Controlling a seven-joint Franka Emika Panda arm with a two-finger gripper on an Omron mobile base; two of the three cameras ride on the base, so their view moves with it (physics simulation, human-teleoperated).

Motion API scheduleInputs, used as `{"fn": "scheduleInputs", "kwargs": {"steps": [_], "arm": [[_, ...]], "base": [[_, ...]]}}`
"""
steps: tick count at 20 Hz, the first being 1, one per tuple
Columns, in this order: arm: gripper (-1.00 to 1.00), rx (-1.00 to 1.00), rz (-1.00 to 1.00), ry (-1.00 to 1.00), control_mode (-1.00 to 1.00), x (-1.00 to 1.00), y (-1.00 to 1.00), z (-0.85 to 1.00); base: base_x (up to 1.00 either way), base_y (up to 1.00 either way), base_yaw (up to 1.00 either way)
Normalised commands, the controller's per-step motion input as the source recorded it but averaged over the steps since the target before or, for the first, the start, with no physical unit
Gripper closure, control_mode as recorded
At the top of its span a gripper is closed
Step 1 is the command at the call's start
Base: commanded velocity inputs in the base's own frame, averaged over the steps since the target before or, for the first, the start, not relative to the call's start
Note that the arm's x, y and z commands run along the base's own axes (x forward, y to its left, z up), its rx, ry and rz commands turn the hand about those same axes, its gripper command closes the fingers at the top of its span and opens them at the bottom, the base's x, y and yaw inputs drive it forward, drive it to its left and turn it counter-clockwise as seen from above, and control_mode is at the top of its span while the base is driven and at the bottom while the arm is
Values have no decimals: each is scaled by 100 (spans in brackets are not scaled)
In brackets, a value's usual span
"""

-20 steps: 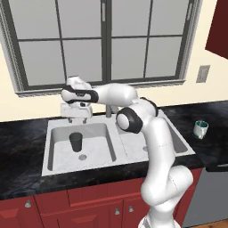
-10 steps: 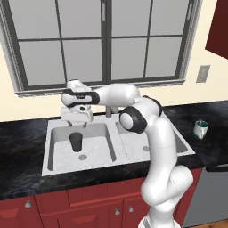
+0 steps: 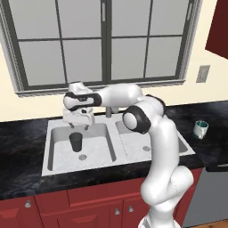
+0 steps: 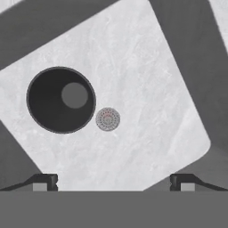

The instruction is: Move any existing items from the left basin to the right basin for drying. Then move the mug from the counter to the left basin of the sink for washing.

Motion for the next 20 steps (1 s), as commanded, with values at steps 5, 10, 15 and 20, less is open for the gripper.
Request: {"fn": "scheduleInputs", "kwargs": {"steps": [5, 10, 15, 20], "arm": [[-100, -4, 0, -7, -100, 0, -7, -12], [-100, -2, 0, -5, -100, 0, 0, -14], [-100, 0, 0, -3, -100, 0, 0, -12], [-100, 0, 0, -2, -100, 2, 0, -11]], "base": [[0, 0, 0], [0, 0, 0], [0, 0, 0], [0, 0, 0]]}}
